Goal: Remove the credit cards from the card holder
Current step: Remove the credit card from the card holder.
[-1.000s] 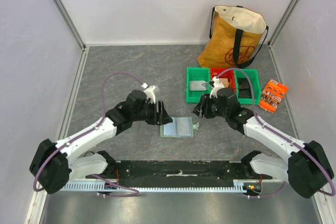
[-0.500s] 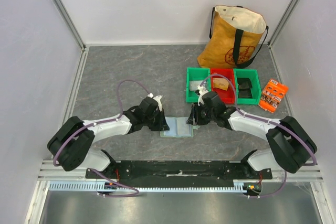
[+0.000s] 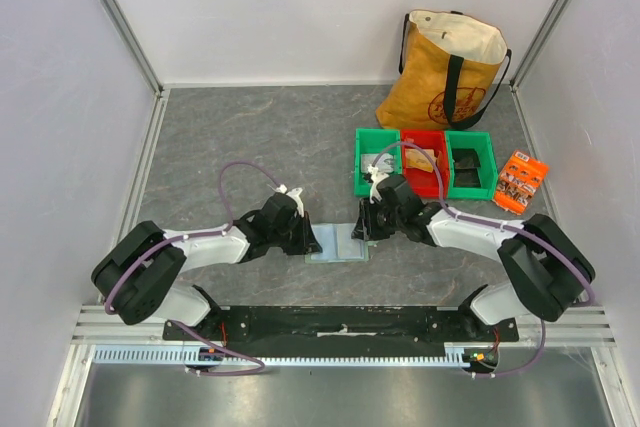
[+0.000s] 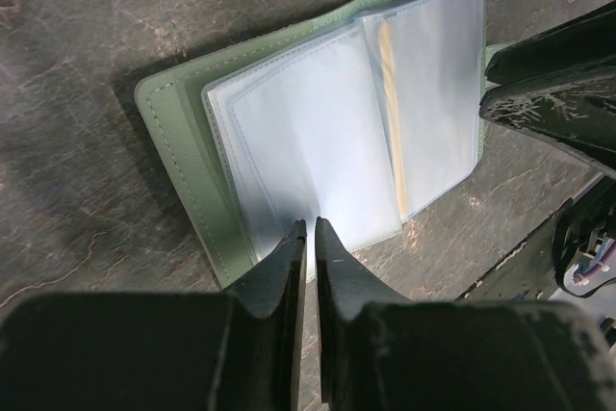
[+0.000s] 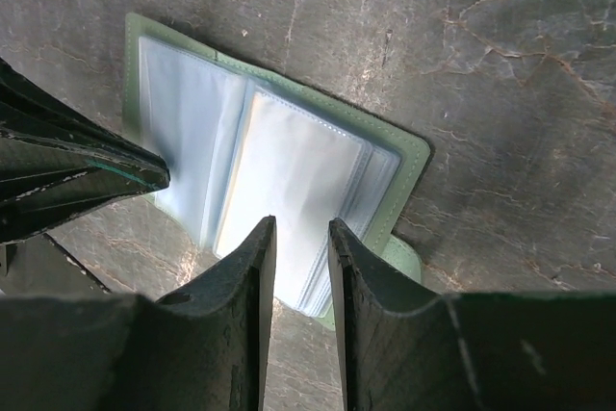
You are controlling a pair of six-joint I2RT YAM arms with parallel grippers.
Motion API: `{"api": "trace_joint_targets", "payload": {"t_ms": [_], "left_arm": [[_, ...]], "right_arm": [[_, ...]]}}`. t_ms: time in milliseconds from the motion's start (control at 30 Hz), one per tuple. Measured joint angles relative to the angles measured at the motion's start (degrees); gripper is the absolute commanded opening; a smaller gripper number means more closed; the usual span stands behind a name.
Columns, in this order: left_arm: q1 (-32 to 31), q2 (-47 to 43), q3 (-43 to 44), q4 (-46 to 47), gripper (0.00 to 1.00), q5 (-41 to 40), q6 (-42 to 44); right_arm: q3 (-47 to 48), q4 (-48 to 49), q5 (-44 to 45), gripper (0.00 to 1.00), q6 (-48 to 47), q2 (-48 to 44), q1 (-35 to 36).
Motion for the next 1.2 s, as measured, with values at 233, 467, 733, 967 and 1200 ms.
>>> {"api": "trace_joint_targets", "payload": {"t_ms": [233,467,733,967,1200], "left_arm": [[-0.3,-0.2,-0.6,1.1,0.14,-0.2,-0.3],[-0.9,-0.2,-0.8,1.7,0.14,-0.3,-0.4],[-2.0,-0.2,-0.9,2.2,0.14,-1.1,-0.5],[-2.3,-0.7,-0.9,1.6,0.14,-2.1,-0.8],[-2.6,-4.2,-0.8,-4.5,0.14,-6.6,-0.6]], "right_arm": [[0.7,0.0,0.0,0.34,0.0,1.9,0.5],[0.9,1.2,-0.8,0.23,0.3,2.5,0.9],[1.2,3.7,-3.5,0.24,1.8,2.6,0.9],[1.8,0.6,1.5,0.31,1.2,1.3,1.1],[2.6,-2.4,5.8,0.31,0.0,0.8,1.1]]}}
